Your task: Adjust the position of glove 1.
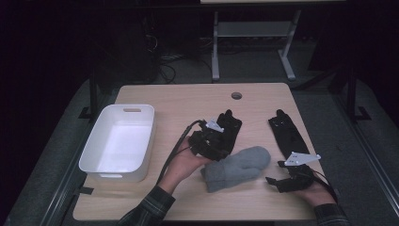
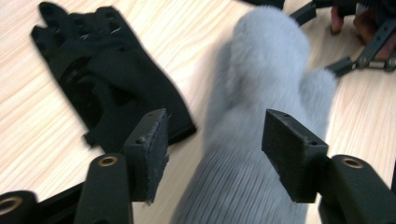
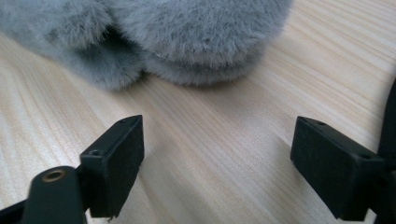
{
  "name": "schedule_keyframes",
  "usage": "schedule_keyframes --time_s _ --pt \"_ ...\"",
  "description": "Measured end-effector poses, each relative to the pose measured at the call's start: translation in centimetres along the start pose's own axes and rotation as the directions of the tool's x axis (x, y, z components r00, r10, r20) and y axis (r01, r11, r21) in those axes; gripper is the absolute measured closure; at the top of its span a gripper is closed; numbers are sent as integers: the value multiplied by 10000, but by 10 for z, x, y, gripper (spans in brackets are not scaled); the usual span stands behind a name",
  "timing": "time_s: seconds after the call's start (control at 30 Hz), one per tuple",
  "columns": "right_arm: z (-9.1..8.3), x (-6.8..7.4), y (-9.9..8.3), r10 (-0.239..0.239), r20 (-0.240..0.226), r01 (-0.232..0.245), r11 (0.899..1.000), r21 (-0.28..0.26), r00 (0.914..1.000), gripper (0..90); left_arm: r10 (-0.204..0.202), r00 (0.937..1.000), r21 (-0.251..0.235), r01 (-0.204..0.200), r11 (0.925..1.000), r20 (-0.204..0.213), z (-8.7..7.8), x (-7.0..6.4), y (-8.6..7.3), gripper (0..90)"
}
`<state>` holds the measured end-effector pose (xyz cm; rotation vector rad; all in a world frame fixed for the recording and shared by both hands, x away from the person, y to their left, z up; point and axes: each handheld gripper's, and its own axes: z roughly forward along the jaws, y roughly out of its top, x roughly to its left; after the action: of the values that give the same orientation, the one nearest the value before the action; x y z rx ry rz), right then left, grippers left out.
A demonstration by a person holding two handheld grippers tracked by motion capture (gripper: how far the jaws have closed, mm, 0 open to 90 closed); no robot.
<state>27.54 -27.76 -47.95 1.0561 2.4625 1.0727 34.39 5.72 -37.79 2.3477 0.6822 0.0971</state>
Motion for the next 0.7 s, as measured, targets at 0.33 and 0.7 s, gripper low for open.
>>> schedule_keyframes --time_s 0.33,0.7 --pt "-17 20 18 -279 -912 247 9991 -357 9954 798 -204 9996 31 204 9998 -188 -2 26 -28 893" --pt "-7 74 43 -1333 -3136 1179 9907 -676 9402 900 -360 9992 336 354 9988 166 18 35 -38 893"
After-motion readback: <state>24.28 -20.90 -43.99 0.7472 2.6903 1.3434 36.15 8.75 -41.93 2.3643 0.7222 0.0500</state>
